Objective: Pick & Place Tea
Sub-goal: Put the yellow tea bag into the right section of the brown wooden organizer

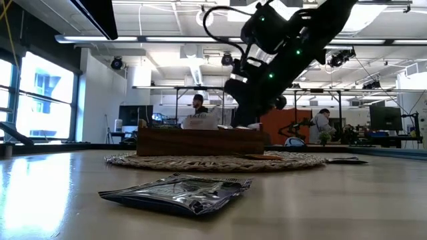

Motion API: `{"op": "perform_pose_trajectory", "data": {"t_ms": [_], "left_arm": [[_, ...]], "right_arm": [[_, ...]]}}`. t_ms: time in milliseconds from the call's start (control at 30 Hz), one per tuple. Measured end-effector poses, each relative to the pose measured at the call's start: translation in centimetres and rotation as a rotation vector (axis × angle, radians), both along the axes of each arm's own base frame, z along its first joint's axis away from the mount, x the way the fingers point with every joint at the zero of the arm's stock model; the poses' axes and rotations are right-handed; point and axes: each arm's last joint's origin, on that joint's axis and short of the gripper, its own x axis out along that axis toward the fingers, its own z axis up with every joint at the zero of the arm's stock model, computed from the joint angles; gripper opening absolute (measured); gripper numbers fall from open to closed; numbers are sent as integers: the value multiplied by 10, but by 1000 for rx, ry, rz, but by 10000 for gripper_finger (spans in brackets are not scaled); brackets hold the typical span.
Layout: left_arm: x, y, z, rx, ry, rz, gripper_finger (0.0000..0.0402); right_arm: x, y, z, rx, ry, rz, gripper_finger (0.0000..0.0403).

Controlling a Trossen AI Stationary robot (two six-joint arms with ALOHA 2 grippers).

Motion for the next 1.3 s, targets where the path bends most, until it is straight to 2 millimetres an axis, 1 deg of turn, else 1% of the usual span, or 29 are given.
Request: {"op": "perform_pose_trajectory", "data": {"t_ms": [100, 167, 267, 400, 467, 567, 667, 800, 867, 933, 1000, 1100, 1167, 1233, 1300], "left_arm": [[0, 0, 0, -1, 0, 0, 117], [0, 0, 0, 0, 0, 0, 117], [0, 0, 0, 0, 0, 0, 117], [0, 0, 0, -1, 0, 0, 117], [0, 0, 0, -1, 0, 0, 117], [0, 0, 0, 0, 1, 0, 117], [0, 0, 0, -1, 1, 0, 117], [0, 0, 0, -3, -2, 0, 117], [-2, -4, 1, 0, -8, -13, 117], [-8, -10, 3, 13, -22, -45, 117], [-13, -18, 4, 40, -41, -85, 117], [-22, -31, 5, 93, -98, -130, 117], [-28, -37, 8, 90, -160, -126, 117], [-33, -42, 8, 61, -193, -114, 117], [-35, -47, 6, 29, -218, -98, 117]], "right_arm": [[-2, -2, -1, -32, 29, -38, 2], [-2, -2, 0, -61, 18, -58, 2], [0, 0, 6, -95, -27, -78, 3], [1, 5, 15, -121, -56, -40, 2], [0, 9, 23, -134, -76, -23, 3], [-5, 18, 43, -154, -125, 19, 2], [-14, 34, 70, -205, -169, 103, 2], [-38, 68, 107, -290, -207, 269, 1], [-52, 87, 119, -321, -200, 363, 2], [-66, 105, 125, -334, -183, 449, 1], [-77, 121, 127, -325, -161, 532, 1], [-86, 140, 121, -245, -129, 658, 4], [-89, 149, 113, -188, -107, 740, 8], [-91, 155, 106, -169, -89, 799, 10], [-90, 159, 101, -175, -97, 811, 10]]}}
